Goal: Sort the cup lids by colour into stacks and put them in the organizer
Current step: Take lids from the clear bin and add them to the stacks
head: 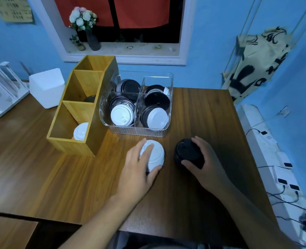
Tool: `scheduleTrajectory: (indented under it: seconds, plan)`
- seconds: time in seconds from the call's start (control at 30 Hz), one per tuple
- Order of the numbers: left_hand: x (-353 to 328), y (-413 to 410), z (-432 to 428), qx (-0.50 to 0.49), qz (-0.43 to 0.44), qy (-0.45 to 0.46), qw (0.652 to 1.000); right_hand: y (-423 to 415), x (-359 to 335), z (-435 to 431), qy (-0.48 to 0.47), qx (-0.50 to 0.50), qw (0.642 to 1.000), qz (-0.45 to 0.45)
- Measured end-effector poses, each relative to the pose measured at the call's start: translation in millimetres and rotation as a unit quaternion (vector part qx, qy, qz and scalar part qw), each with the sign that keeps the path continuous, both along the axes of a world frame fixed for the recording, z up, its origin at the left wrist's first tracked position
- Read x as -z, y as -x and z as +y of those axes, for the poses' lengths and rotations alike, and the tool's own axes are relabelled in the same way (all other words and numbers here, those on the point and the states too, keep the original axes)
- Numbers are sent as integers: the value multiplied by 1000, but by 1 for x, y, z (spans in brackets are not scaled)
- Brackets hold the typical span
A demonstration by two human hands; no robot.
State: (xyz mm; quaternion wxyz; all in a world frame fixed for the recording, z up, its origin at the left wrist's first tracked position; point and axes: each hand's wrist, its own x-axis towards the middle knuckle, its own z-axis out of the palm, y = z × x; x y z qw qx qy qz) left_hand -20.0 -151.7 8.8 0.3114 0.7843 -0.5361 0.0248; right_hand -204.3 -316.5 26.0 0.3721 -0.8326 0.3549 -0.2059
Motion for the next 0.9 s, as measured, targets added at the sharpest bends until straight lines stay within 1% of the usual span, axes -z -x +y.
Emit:
scheduleTrajectory:
  seconds: [0.13,0.33,0.5,0.57,0.7,0.8,0.83,0.9]
  plan:
    - [2,17,-33,30,4,1,1000,14,2,-14,-13,16,1000,-2]
    - [0,25,-62,40,0,-8,999,24,4,-22,-29,7,1000,-3]
    - [-6,26,-60,41,-43,-30,998,24,1,-24,-14,8,1000,6]
    - [-12,23,-52,37,-54,-37,997,26,-2,-21,10,12,1000,0]
    - [-37,-3,-35,33,-61,1,998,21,-5,-7,109,46,993,-19]
    - [-68,-49,-30,3,-107,33,994,8,-4,10,187,43,980,-42]
    - [-78,-68,-30,-12,-131,25,991,3,-4,17,209,33,976,-46]
    - [-96,-103,-32,-42,-162,-22,986,-11,-8,27,234,12,970,-59]
